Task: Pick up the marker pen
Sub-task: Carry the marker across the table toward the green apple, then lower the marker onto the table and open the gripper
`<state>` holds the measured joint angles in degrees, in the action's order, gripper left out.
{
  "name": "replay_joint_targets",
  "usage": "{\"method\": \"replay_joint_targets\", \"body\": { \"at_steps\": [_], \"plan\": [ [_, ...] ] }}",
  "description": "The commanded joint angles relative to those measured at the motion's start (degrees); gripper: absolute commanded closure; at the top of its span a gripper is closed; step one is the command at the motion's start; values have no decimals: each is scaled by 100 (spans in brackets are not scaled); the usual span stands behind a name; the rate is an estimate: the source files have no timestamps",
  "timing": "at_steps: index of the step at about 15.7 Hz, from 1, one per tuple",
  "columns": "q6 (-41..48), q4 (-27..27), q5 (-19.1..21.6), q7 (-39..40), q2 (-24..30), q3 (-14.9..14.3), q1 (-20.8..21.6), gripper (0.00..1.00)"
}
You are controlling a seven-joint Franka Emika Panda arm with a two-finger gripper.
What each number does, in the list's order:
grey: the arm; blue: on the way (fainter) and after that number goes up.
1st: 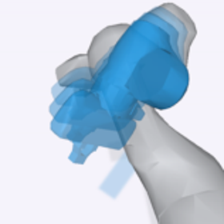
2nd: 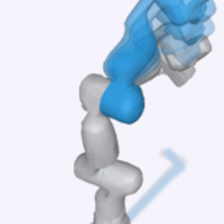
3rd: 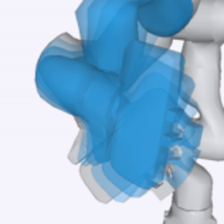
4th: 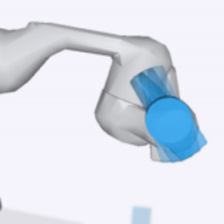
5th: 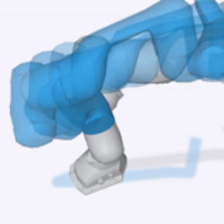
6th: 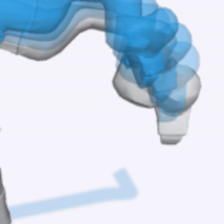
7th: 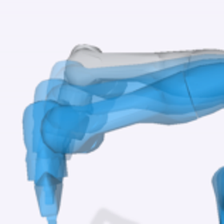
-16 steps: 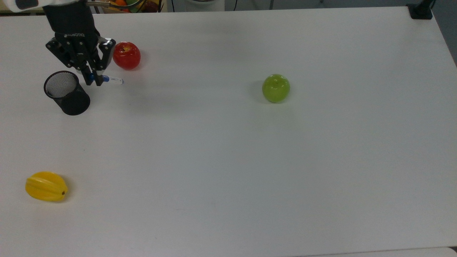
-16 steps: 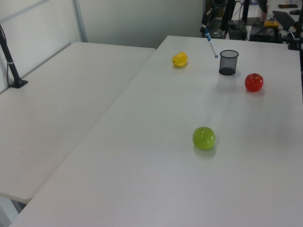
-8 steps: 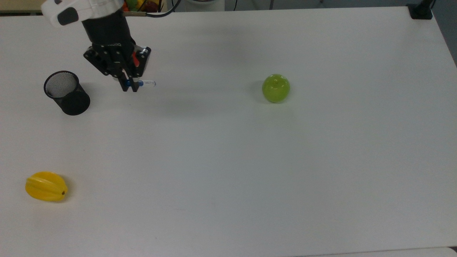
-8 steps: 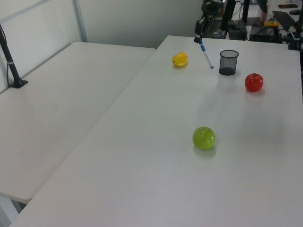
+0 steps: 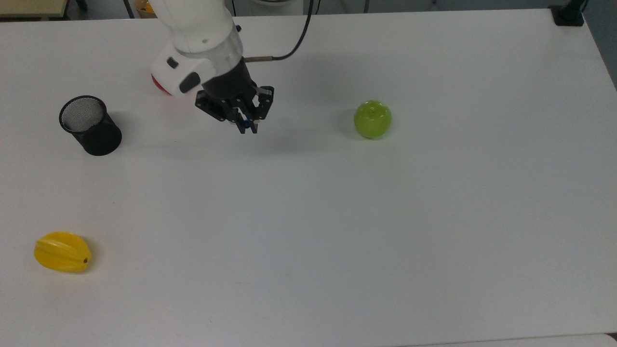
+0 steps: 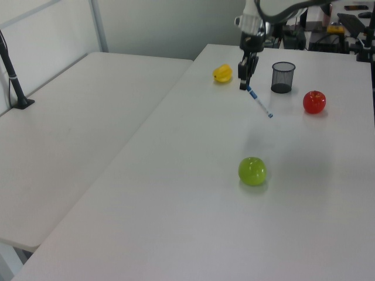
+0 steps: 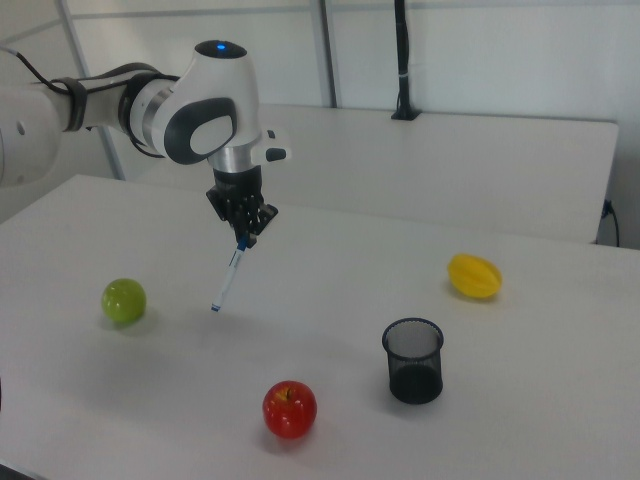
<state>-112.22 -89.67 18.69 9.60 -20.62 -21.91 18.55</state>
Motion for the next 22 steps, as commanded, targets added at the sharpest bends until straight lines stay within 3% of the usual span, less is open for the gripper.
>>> {"method": "replay_joint_targets", "body": {
  "at_steps": [1, 10, 13, 15, 19, 20, 22],
  "plan": [
    [95, -24, 3, -116, -257, -41, 210, 92],
    [508, -24, -164, -125, -829, -41, 579, 92],
    [473, -15, -287, -239, -1022, -6, 659, 87],
    [447, -7, -366, -248, -1110, 3, 746, 71],
    [429, 11, -401, -283, -1119, 3, 747, 5],
    [420, 20, -401, -292, -1111, 3, 747, 0],
    [411, 29, -524, -327, -1067, 11, 738, 0]
  ]
}}
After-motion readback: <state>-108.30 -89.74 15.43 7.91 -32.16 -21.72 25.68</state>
